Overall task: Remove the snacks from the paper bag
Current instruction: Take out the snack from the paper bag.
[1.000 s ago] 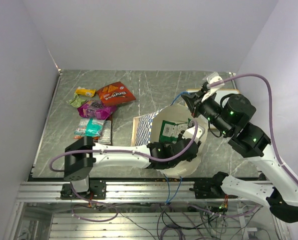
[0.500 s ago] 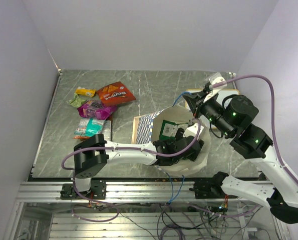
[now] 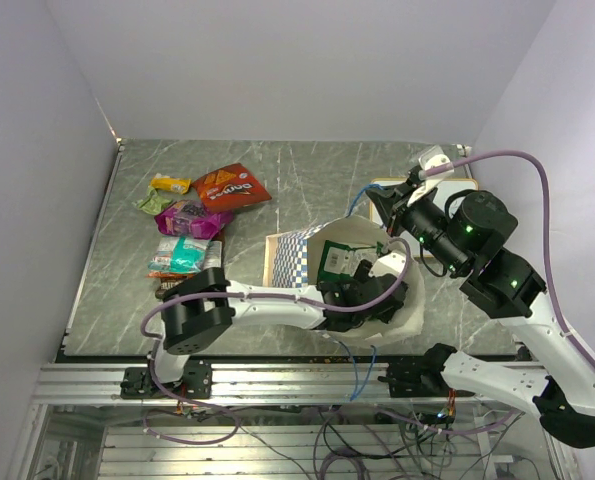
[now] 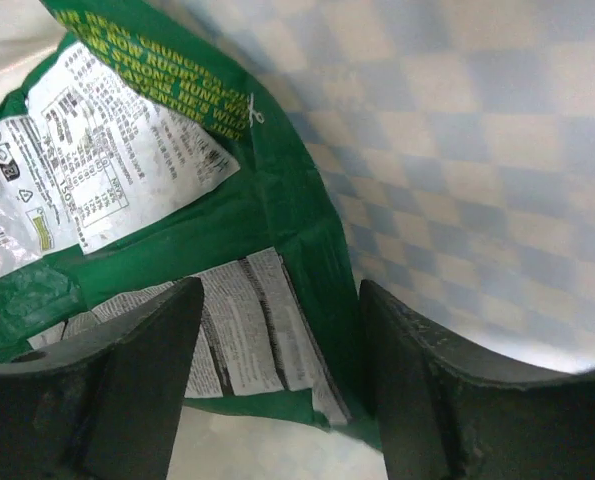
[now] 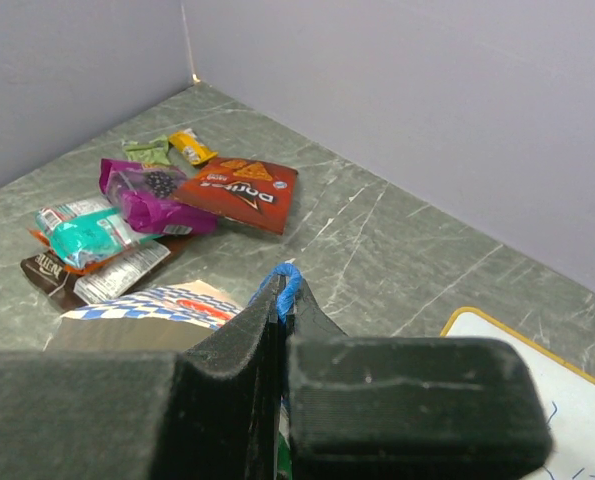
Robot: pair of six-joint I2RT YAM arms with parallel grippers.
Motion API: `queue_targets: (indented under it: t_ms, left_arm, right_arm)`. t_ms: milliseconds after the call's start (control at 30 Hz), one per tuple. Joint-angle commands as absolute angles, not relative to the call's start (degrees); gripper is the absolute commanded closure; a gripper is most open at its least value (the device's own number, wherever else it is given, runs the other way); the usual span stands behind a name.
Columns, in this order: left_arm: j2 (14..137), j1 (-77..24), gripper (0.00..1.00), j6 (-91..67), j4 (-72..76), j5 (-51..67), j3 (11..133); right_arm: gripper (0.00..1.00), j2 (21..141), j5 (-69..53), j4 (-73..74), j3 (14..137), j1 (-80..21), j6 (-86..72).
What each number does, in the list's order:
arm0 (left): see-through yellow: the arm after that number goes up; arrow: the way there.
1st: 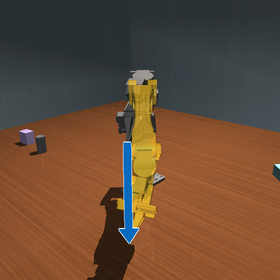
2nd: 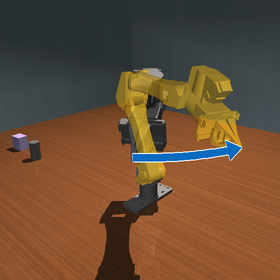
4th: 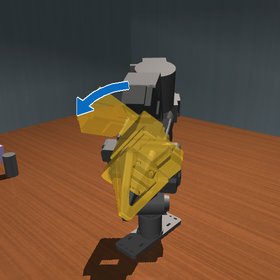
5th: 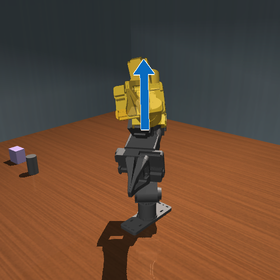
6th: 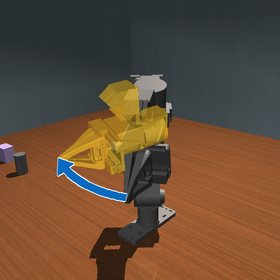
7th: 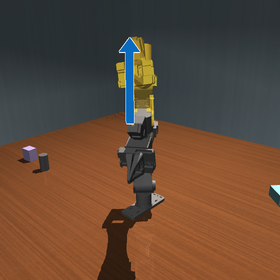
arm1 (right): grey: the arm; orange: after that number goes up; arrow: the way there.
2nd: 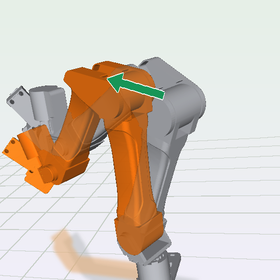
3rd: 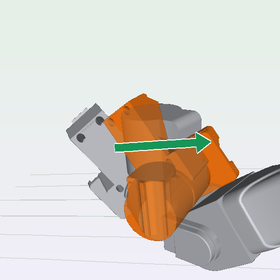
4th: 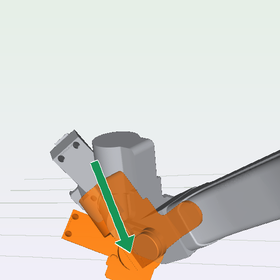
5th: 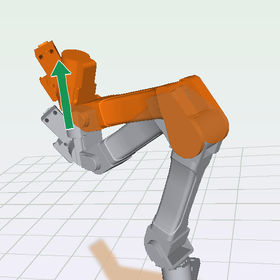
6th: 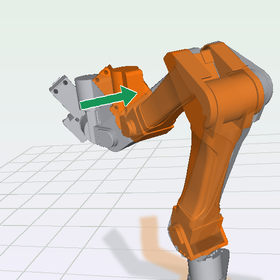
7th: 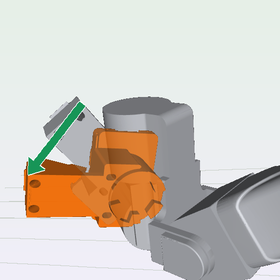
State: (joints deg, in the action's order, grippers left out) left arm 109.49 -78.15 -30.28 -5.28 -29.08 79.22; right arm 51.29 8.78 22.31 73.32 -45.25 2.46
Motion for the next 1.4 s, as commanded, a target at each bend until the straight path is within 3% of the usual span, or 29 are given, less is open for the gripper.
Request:
queue_targets:
  t_ms: [0, 67, 167, 267, 367, 700, 1367]
  left_arm:
    - [112.30, -76.68, 0.32, -31.05, -13.28, -31.40, 82.65]
    - [111.24, -76.64, 0.43, -29.51, -14.14, -30.96, 83.27]
    - [108.68, -76.64, 0.71, -27.69, -15.80, -29.95, 84.48]
    - [105.17, -76.72, 0.86, -25.83, -16.99, -27.39, 85.03]
    - [100.42, -76.90, 0.93, -23.66, -16.19, -22.24, 84.12]
    - [85.81, -76.90, 0.93, -22.58, -20.61, -11.39, 85.79]
    - [70.72, -76.38, 0.93, -11.54, -29.96, -12.08, 105.79]
  right_arm:
    - [1.00, 50.59, 9.55, 22.41, 75.06, -45.36, 3.25]
    - [1.00, 50.42, 9.66, 22.41, 74.98, -45.36, 3.38]
    - [1.00, 50.27, 9.75, 22.41, 74.73, -45.36, 3.58]
    - [1.00, 50.30, 9.78, 22.57, 74.70, -45.35, 3.82]
    - [1.00, 50.24, 10.07, 22.88, 74.38, -45.38, 4.28]
    - [1.00, 49.79, 12.59, 24.72, 74.18, -45.35, 5.87]
    - [1.00, 52.94, 16.30, 28.27, 75.42, -45.36, 1.25]
